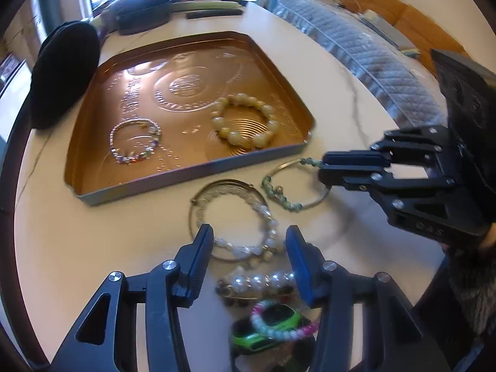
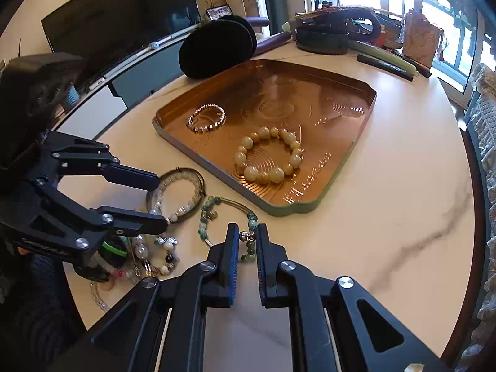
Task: Organize jewelry
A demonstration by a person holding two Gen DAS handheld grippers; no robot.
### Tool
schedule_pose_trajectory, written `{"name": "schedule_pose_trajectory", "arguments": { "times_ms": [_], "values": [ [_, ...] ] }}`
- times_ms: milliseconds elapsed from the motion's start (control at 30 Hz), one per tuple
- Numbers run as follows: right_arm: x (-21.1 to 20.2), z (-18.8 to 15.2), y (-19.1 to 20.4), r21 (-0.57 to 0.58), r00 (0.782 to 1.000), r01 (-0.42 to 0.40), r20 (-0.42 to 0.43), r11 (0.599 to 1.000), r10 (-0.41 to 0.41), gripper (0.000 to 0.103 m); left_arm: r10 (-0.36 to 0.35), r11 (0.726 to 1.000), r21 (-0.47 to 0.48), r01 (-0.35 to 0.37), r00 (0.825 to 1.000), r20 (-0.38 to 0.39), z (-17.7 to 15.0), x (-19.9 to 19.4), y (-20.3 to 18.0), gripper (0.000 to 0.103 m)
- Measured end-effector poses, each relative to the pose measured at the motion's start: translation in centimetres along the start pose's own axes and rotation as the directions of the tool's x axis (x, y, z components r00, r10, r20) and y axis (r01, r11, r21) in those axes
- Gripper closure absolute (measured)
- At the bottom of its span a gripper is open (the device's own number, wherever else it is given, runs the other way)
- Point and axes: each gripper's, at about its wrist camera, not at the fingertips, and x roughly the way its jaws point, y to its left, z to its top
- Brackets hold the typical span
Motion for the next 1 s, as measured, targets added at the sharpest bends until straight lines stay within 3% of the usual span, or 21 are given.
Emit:
{"name": "schedule_pose_trajectory", "arguments": {
  "times_ms": [67,167,200,233,267,300,500,600,700,1000],
  "values": [
    [0.2,-0.3,-0.1,-0.009,1.0,0.008,-0.009,1.0,-0.008,0.093,0.031,0.999,0.034,-0.031,1.0,0.0,-0.1,0.3,-0.4,0.054],
    [0.4,-0.6,-0.3,-0.017,1.0,0.015,-0.022,1.0,-0.015,0.093,0.015,0.999,0.032,-0.015,1.0,0.005,0.1,0.4,-0.2,0.054],
    [0.6,-0.7,-0.3,-0.02,1.0,0.015,-0.027,1.0,-0.015,0.092,0.016,0.999,0.033,-0.016,1.0,0.008,0.3,0.5,-0.2,0.063],
    [0.5,-0.8,-0.3,-0.024,1.0,0.014,-0.023,1.0,-0.014,0.092,0.012,0.999,0.04,-0.012,1.0,0.009,0.4,0.5,-0.2,0.085],
    [0.5,-0.8,-0.3,-0.027,1.0,0.013,-0.023,1.0,-0.014,0.092,-0.011,0.999,0.038,0.011,1.0,0.0,0.5,0.7,-0.1,0.095],
    [0.5,-0.8,-0.3,-0.029,1.0,0.014,-0.023,0.999,-0.015,0.092,-0.014,0.999,0.038,0.015,1.0,-0.004,0.3,0.7,-0.1,0.097],
    [0.6,-0.8,0.0,-0.059,0.999,0.025,-0.017,0.998,-0.027,0.092,0.011,0.996,0.091,-0.011,1.0,-0.002,0.4,0.9,-1.3,0.097],
    [0.5,-0.7,0.3,-0.078,0.999,0.042,-0.013,0.996,-0.043,0.093,0.0,0.997,0.08,-0.002,1.0,0.027,0.8,0.2,-1.3,0.097],
    [-0.6,-0.3,0.7,-0.081,0.998,0.053,0.046,0.995,-0.049,0.093,-0.024,0.999,0.045,0.021,0.997,0.078,1.2,-1.4,-0.8,0.097],
    [-4.9,1.1,1.2,-0.036,0.986,-0.006,0.167,0.999,0.012,0.093,-0.101,0.988,-0.089,0.127,0.962,0.254,1.5,-7.1,1.7,0.097]
  ]
}}
